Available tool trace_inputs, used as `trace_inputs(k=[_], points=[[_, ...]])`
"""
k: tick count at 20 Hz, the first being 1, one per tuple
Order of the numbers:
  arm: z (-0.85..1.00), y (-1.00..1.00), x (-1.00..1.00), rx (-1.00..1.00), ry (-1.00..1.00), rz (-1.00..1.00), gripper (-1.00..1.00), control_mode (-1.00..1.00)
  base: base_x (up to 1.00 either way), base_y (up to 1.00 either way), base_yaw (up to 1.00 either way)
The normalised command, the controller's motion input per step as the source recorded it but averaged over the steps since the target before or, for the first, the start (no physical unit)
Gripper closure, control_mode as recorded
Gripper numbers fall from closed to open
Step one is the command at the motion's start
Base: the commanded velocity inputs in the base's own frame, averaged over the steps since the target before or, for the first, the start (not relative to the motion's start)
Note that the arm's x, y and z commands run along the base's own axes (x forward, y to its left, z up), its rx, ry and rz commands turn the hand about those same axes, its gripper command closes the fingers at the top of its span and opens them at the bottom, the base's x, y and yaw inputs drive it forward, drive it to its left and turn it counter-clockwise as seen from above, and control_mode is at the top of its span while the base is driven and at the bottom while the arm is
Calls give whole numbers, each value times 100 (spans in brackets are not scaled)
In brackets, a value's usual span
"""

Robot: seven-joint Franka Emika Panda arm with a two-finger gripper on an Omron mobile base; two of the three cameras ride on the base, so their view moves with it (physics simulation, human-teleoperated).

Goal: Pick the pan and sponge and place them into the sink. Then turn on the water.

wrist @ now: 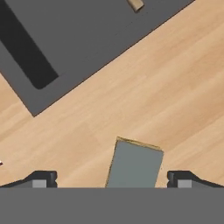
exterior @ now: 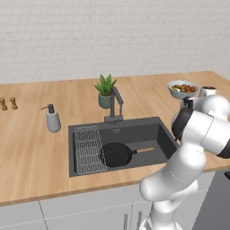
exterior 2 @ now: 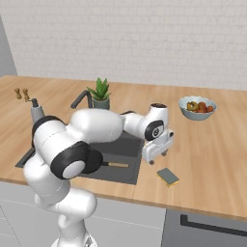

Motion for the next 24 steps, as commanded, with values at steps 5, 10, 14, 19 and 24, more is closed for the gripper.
trace_inputs(k=[5,10,14,19,24], points=[[-7,-19,0,0,0,-11,-100,-100,0,0,0],[-8,-13,0,0,0,-7,-100,-100,0,0,0],[-10,-3,-12,0,0,0,-100,-100,0,0,0],[-10,0,-20,0,0,0,-100,-100,0,0,0],[-15,-1,-6,0,0,0,-100,-100,0,0,0]])
